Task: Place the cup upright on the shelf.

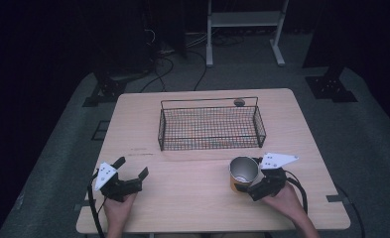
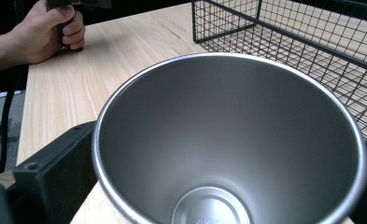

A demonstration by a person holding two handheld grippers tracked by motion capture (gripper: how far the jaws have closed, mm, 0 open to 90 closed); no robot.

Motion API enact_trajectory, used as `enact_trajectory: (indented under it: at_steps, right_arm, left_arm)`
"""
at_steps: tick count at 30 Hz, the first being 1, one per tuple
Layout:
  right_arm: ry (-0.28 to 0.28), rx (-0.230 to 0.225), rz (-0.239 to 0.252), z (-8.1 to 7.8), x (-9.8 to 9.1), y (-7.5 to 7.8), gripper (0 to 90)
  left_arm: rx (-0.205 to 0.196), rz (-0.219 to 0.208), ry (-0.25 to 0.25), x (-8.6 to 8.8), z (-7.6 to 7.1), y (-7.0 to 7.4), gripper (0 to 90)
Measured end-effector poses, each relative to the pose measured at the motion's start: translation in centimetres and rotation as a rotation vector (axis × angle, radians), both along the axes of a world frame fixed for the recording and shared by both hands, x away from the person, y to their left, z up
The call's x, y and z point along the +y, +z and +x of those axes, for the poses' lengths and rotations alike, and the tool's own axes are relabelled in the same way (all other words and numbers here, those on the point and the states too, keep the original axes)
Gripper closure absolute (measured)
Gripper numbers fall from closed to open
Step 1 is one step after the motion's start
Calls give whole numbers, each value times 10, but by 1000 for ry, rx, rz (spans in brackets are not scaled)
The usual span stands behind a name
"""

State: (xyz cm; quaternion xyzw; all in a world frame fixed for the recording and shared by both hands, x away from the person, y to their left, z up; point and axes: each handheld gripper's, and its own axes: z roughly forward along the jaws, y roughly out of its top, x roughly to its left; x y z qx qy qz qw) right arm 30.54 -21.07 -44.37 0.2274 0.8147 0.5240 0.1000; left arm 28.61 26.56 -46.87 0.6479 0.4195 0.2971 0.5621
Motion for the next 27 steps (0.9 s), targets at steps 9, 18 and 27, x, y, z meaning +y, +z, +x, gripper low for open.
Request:
enact_trajectory:
  at_steps: [9, 18, 27]
  right_arm:
    - [-1, -5, -10, 2, 4, -1, 76]
    - [-16, -18, -25, 1, 4, 0, 120]
    - [-13, -15, -8, 3, 1, 8, 124]
  left_arm:
    - [0, -3, 0, 0, 0, 0, 0]
    - [0, -4, 0, 1, 0, 0, 0]
    - [-8, -8, 0, 1, -1, 0, 0]
